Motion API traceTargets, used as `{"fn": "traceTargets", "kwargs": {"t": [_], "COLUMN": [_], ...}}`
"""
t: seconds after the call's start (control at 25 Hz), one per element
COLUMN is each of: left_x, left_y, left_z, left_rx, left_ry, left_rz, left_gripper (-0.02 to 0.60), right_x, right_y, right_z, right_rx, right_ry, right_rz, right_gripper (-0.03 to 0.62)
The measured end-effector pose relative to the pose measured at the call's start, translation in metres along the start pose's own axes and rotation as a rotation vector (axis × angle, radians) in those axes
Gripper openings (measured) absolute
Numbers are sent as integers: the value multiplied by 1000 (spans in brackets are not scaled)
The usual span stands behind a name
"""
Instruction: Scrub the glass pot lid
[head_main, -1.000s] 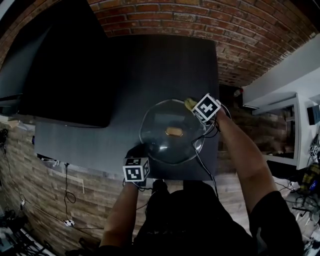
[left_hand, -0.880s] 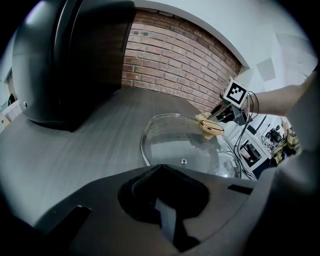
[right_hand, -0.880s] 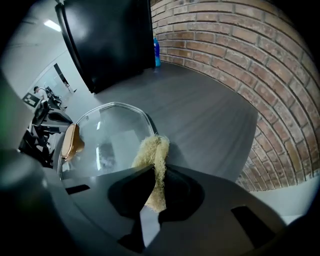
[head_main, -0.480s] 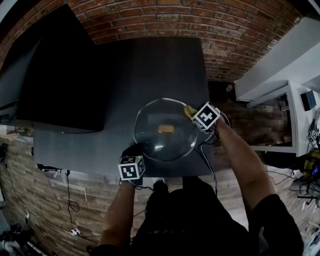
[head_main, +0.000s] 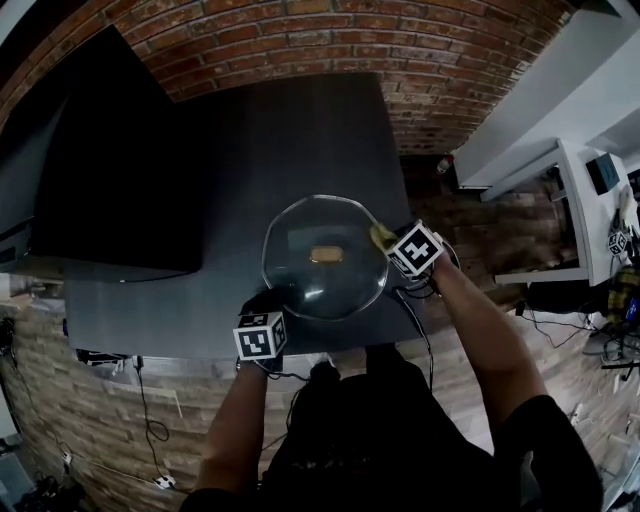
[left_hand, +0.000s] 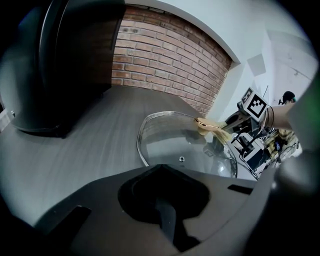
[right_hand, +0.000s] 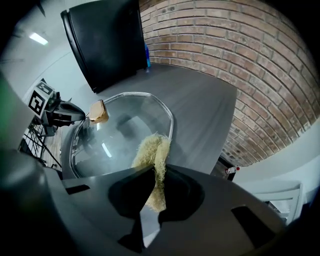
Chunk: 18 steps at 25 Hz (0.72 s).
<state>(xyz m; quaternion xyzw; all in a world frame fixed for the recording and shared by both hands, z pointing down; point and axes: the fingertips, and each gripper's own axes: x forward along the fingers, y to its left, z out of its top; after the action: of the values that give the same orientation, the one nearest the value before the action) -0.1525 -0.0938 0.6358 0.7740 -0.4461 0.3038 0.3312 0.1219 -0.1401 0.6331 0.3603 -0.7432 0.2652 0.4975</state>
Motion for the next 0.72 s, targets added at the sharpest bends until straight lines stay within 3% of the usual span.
{"fn": "traceTargets", "kwargs": {"t": [0.72], "left_x": [1], "left_y": [-1], "left_z": [-4], "left_rx": [176], "left_ry": [24], "left_rz": [-135], "left_gripper": [33], "right_x": [-16], "right_y": [75], "right_z": [-45], "right_rx": [253], "right_ry": [-113], "right_rz": [-109], "right_gripper": [48]}}
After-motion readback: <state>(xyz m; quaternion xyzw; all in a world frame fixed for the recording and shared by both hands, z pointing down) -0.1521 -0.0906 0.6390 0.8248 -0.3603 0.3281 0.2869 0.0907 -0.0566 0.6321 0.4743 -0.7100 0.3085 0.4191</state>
